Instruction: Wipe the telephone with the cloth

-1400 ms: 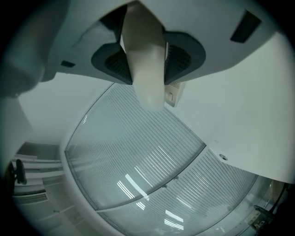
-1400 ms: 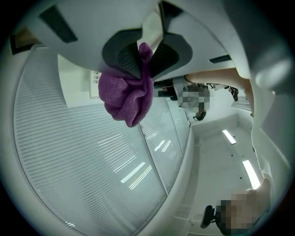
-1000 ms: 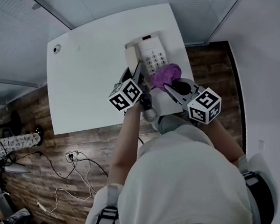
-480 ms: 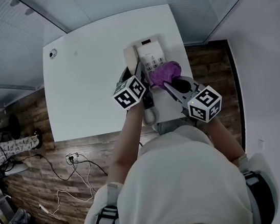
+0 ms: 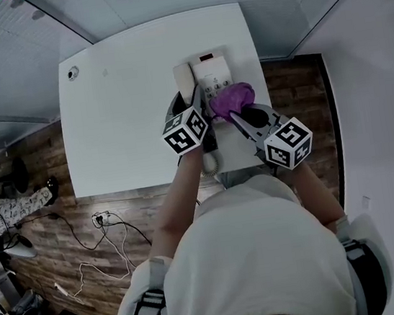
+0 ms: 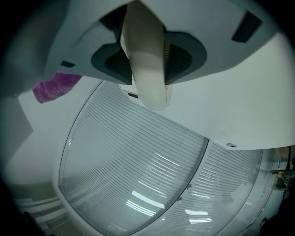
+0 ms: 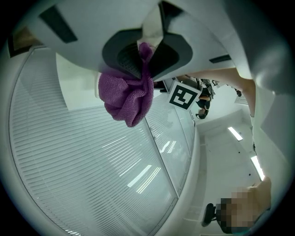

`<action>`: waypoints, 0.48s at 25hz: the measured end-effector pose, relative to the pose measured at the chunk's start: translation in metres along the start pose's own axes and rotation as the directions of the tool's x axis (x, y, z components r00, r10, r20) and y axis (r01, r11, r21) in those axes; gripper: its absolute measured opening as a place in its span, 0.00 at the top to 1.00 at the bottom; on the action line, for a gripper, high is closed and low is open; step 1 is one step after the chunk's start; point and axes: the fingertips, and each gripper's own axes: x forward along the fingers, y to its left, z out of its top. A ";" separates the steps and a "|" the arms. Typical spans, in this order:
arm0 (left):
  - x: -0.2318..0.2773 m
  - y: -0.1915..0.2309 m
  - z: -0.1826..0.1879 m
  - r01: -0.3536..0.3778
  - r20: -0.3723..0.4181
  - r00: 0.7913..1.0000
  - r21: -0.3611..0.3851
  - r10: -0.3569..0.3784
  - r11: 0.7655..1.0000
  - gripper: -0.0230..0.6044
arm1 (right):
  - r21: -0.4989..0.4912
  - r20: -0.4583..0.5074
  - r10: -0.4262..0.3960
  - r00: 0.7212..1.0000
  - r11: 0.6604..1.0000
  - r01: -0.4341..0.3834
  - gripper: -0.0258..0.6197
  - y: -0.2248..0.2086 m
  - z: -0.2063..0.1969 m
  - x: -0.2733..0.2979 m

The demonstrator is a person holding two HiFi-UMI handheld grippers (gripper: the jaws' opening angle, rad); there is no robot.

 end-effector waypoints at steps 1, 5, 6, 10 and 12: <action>-0.002 0.000 -0.001 0.003 0.001 1.000 -0.001 -0.003 1.000 0.60 | -0.001 0.001 0.002 1.000 1.000 -0.002 0.89 0.001 0.000 0.000; -0.012 -0.001 -0.004 0.003 0.012 1.000 -0.018 -0.003 1.000 0.60 | -0.005 0.008 0.005 1.000 1.000 -0.005 0.89 0.003 0.001 -0.003; -0.016 0.000 -0.005 0.000 0.016 1.000 -0.023 0.000 1.000 0.60 | -0.007 0.010 0.006 1.000 1.000 -0.006 0.89 0.004 0.001 -0.005; -0.032 0.006 -0.006 -0.003 0.038 0.999 -0.048 0.005 0.999 0.60 | -0.012 0.015 0.006 1.000 1.000 -0.006 0.89 0.011 -0.001 -0.011; -0.041 0.008 -0.007 -0.005 0.049 0.999 -0.061 0.008 0.998 0.61 | -0.014 0.017 0.004 1.000 1.000 -0.004 0.89 0.016 -0.003 -0.016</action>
